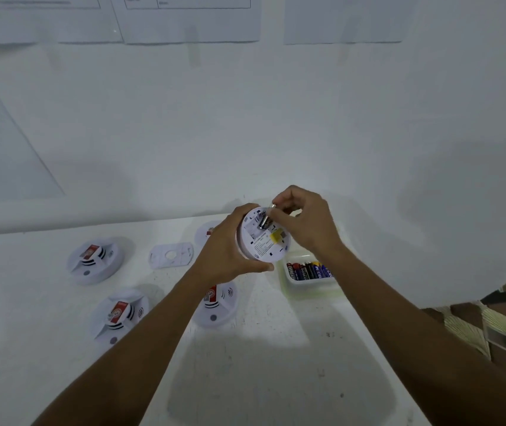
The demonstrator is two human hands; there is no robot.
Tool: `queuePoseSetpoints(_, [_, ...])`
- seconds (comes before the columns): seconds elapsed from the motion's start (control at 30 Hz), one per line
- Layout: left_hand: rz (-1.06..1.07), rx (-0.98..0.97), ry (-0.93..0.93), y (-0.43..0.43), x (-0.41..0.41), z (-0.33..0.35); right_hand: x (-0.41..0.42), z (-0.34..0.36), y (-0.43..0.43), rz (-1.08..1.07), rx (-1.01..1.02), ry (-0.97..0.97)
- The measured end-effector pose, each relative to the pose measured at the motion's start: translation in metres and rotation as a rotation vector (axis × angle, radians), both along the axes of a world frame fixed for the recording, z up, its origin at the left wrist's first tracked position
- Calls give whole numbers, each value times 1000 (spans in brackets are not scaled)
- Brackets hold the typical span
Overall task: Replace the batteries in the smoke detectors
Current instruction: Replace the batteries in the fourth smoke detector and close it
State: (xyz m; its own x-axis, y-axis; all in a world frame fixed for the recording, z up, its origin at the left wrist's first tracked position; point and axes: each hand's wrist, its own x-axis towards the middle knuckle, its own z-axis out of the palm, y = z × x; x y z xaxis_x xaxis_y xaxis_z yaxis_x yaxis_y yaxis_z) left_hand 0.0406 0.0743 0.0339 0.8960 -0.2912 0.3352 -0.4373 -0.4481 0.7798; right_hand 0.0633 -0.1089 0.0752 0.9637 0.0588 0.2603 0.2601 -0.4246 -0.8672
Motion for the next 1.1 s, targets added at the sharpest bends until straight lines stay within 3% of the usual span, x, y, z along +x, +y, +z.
queuePoseSetpoints(0.2, [20, -39, -12, 4, -12, 3, -27, -25, 18, -86, 46, -156])
queuePoseSetpoints(0.37, [38, -71, -25, 2, -20, 5, -47, -32, 25, -120, -159, -429])
queuePoseSetpoints(0.6, [44, -77, -30, 1, -19, 6, -43, -37, 11, -14, -340, -420])
queuePoseSetpoints(0.73, [26, -46, -12, 4, -11, 4, -17, -21, -13, 145, -134, -222])
queuePoseSetpoints(0.83, [25, -22, 29, 6, -6, 1, 21, -10, -38, 59, -96, -63])
queuePoseSetpoints(0.9, [19, -2, 51, 7, -2, -1, 51, -8, -53, 15, -270, 34])
queuePoseSetpoints(1.0, [14, 15, 62, 8, 4, -2, 87, -11, -66, -8, -694, 165])
queuePoseSetpoints(1.1, [13, 2, 64, 10, 10, -3, 102, -18, -66, -4, -815, 233])
